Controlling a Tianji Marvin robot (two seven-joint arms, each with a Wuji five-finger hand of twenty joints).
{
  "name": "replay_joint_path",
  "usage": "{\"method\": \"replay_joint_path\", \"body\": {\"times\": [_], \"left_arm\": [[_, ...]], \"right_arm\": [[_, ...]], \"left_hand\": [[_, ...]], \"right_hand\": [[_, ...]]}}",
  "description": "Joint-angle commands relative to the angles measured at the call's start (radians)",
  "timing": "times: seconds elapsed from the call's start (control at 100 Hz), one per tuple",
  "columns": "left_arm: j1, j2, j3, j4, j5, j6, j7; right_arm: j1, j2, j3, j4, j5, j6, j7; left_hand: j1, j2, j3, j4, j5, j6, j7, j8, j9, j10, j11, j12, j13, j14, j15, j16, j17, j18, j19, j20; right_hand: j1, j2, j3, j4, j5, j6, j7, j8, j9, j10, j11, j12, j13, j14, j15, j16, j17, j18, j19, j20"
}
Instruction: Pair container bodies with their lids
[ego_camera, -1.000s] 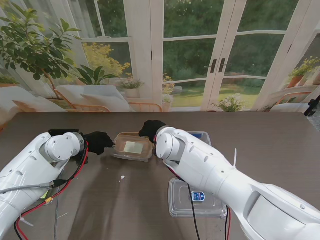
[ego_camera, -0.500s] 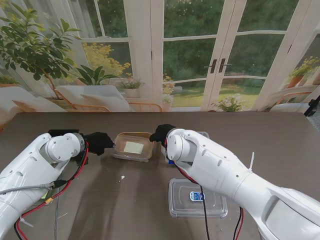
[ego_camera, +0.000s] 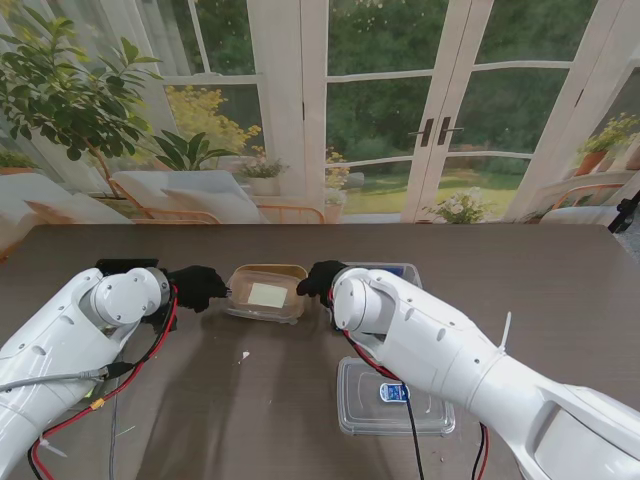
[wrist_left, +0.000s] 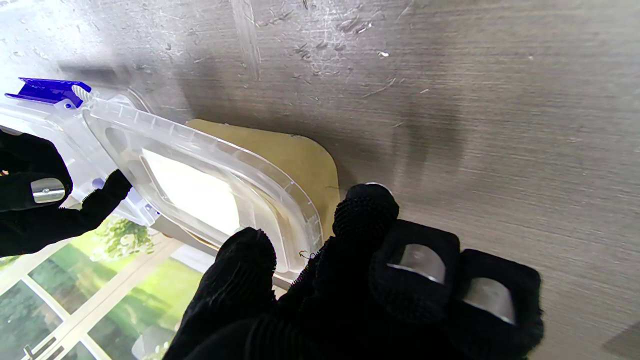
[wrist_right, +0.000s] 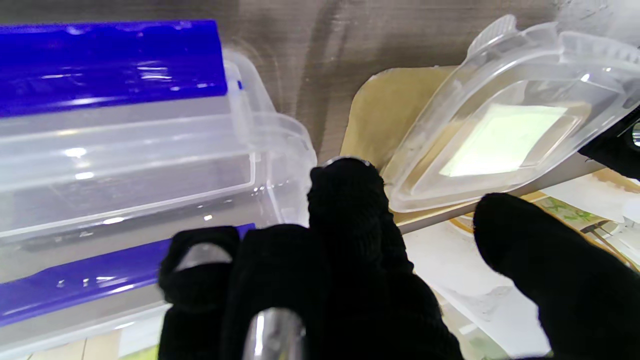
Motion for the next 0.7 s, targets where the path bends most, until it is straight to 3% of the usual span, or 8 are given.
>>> {"method": "replay_joint_path", "body": {"times": [0.0,0.69], "left_arm": [[0.0,-0.003,-0.002,-0.006,0.0,0.002,-0.02],[-0.035,-0.005,0.022,0.022,-0.009,-0.023,-0.021]], "right_arm": [[-0.009,-0.011,-0.003,-0.009,0.004,-0.005,0.009],[-0.002,-0.035,-0.001,-0.002,0.033,0.016,-0.01]], "left_hand": [[0.009,0.051,-0.007,0.01,0.016,0.01,0.0,-0.003,0.006,0.089,0.015,-0.009,0.021,0.033,0.004,0.003,-0.009,0.005,0.031,0.01],[0.009,0.052,-0.006,0.01,0.019,0.011,0.002,-0.002,0.009,0.086,0.016,-0.009,0.023,0.031,0.004,0.003,-0.007,0.001,0.033,0.007]], "right_hand": [[-0.026,0.021,-0.056,0.003,-0.004,-0.004,-0.006,-0.012,0.095,0.08,0.012,-0.011,0.002,-0.074,0.056,-0.001,0.457,0.001,0.196,-0.015],[-0.024,0.027,-0.061,0.004,-0.012,-0.004,-0.002,-0.009,0.094,0.081,0.006,-0.015,0.002,-0.072,0.054,-0.002,0.457,0.001,0.196,-0.014]]}}
